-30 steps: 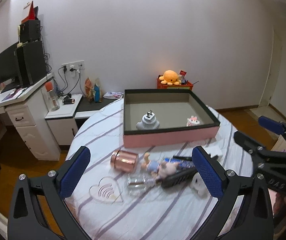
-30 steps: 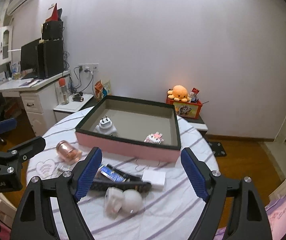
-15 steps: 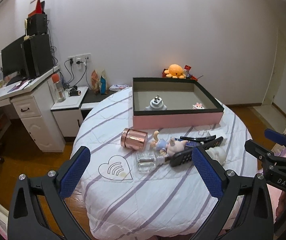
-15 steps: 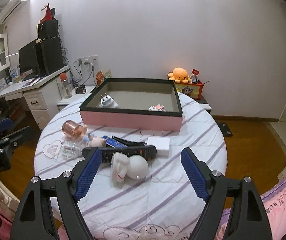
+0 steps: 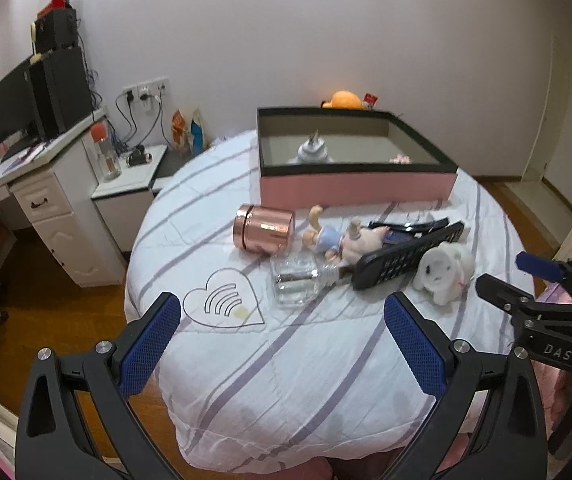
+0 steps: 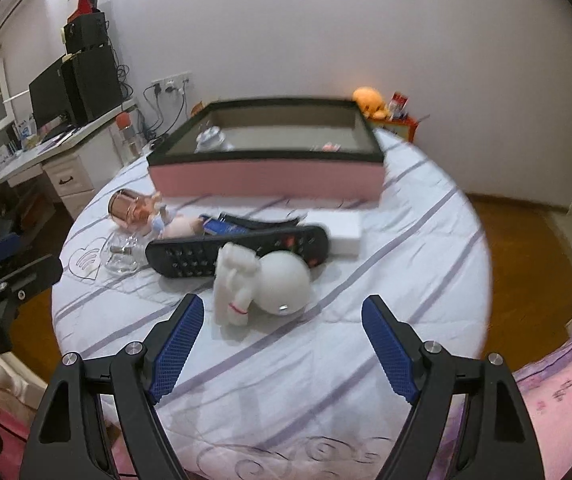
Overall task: Organize rigid objects
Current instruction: 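Grasp the glass bottle with the left tool while the right tool grasps the white figurine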
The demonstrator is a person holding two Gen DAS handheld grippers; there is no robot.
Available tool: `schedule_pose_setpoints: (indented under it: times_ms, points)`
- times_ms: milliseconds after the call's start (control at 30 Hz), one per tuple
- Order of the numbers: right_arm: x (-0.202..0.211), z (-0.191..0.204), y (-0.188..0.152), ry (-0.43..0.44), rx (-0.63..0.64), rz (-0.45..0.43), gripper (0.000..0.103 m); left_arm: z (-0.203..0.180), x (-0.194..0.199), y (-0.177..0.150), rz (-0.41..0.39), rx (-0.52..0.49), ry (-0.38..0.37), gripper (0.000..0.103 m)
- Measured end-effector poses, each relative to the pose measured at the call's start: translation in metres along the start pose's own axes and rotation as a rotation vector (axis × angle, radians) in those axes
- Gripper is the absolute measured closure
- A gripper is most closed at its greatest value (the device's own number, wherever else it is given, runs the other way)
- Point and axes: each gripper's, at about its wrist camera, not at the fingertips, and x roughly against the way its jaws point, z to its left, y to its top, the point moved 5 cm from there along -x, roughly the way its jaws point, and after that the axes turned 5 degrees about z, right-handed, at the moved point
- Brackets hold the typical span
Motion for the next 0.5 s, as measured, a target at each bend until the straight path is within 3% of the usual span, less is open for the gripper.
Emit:
schedule_pose_setpoints:
  times_ms: [100, 500]
  points:
    - [-0.017, 0.001, -0.001, 0.059, -0.040, 0.022, 0.020, 0.006, -0.009, -0.002, 0.020, 0.008, 0.009, 0.000]
    - [-0.058, -0.003, 0.012, 0.106, -0.076, 0.046, 0.020, 0.018, -0.036, -0.005, 0.065, 0.020, -0.003, 0.000]
